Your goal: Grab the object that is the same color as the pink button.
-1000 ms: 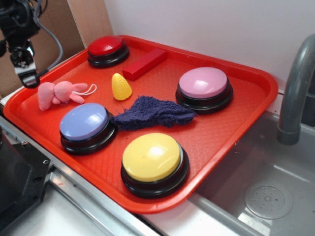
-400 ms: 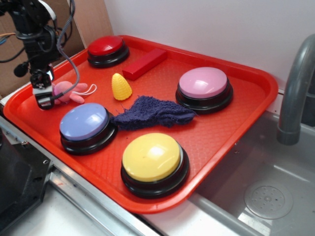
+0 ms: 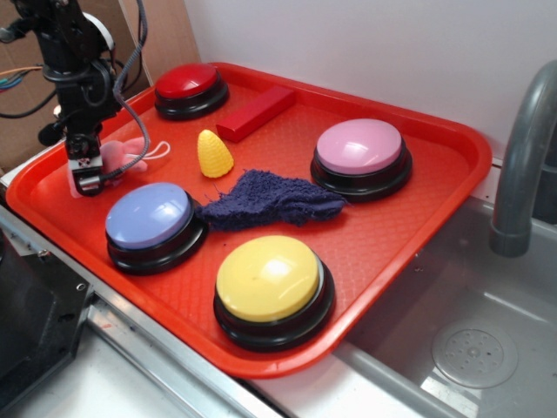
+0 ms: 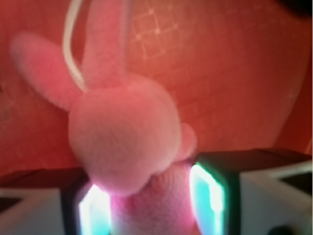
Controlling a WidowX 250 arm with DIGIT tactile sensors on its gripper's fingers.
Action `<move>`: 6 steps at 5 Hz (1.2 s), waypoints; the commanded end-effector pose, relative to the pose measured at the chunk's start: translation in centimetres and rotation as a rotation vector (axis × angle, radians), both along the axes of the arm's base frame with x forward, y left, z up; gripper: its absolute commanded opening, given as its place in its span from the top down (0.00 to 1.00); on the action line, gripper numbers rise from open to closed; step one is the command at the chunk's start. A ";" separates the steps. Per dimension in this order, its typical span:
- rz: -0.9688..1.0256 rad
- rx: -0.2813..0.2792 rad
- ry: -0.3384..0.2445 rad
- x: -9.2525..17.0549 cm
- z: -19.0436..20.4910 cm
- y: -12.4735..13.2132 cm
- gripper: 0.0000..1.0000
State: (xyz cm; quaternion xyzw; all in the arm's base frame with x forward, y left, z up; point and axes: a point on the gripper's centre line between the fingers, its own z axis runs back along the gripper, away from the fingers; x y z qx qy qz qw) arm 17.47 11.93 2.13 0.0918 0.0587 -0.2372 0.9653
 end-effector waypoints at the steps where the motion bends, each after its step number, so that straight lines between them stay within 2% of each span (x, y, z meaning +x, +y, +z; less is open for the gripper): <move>1: 0.129 0.090 -0.052 0.8 2.3 0.1 1.00; 2: 0.296 0.057 -0.190 0.4 7.3 -0.5 1.00; 3: 0.446 0.099 -0.309 -0.3 12.3 -2.2 1.00; 4: 0.528 0.031 -0.282 -1.1 15.4 -5.4 1.00; 5: 0.486 -0.042 -0.280 -1.1 17.3 -8.9 1.00; 6: 0.430 -0.081 -0.253 -0.6 17.8 -10.7 1.00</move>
